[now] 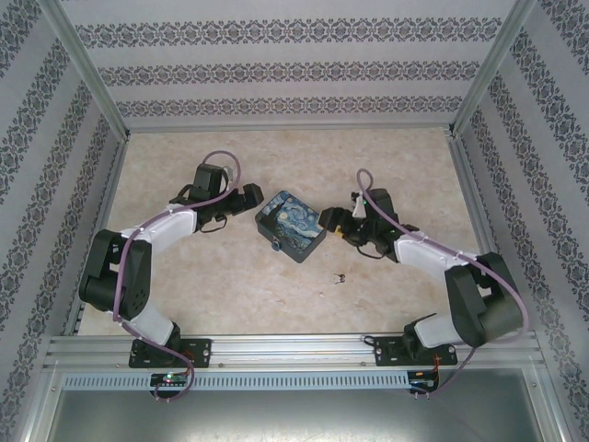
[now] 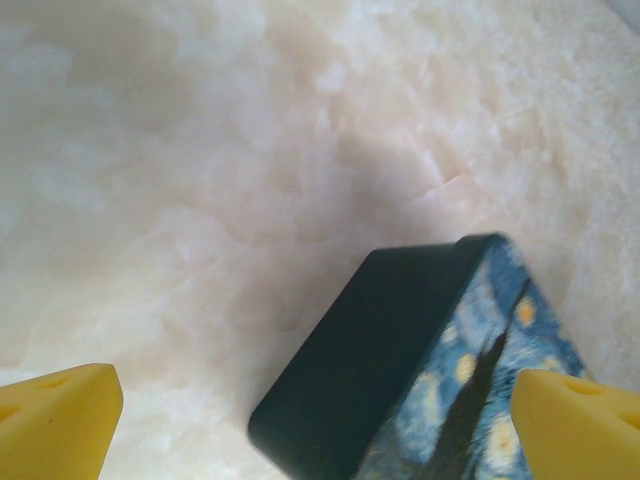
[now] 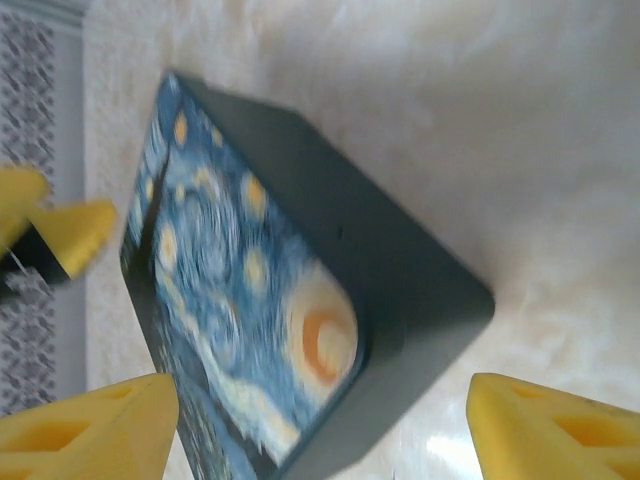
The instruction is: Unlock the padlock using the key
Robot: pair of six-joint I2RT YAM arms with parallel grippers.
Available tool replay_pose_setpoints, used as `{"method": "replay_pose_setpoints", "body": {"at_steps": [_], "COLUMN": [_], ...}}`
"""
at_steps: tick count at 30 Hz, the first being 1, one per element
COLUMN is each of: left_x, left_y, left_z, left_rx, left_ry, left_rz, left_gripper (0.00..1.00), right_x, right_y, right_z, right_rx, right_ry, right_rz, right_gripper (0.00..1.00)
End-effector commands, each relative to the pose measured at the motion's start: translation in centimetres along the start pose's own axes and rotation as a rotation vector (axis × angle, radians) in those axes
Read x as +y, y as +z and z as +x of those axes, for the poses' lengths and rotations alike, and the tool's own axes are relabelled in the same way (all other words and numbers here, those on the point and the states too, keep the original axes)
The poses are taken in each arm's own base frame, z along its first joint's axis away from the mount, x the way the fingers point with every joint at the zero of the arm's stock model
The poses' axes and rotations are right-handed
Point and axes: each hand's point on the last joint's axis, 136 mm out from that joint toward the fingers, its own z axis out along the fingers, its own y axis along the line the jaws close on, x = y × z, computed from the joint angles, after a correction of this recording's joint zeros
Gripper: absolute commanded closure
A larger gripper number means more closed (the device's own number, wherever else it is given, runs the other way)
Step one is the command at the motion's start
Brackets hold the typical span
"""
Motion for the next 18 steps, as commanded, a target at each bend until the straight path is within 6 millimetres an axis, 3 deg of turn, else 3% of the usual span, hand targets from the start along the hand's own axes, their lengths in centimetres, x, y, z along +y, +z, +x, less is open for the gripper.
{"method": "replay_pose_setpoints", "body": {"at_steps": [1,8,13,15,18], "left_x": [-1.9,-4.8,-6.1,-6.4,-6.5], "left_y": [-0.2,2.2,3.6,3.8,3.7], "left_z": [-2.2,-2.7,-1.1,-0.1,1.4], "left_rx": [-0.012,0.049,0.109,0.125,0.143], "left_ry": [0.066,0.100,0.125,0.130,0.132], "left_rz": [0.036,0.130,0.156,0.164,0.172], "left_gripper": [0.00,0.00,0.00,0.00,0.00], "right_x": [-0.6,0.3,1.4,1.9,2.4], "right_y": [-0.4,0.9,2.1,2.5,3.0], "right_z": [1.2,2.6,1.5,0.9,-0.2], "right_rx": [-0.044,-0.020,-0.019,-0.022,-0.023], "right_ry": [-0.008,-0.005,0.002,-0.003,-0.002], "right_rz": [0.081,0.085,0.072,0.065,0.056], "right_gripper": [0.26,0.33,0.44,0.52,0.56]}}
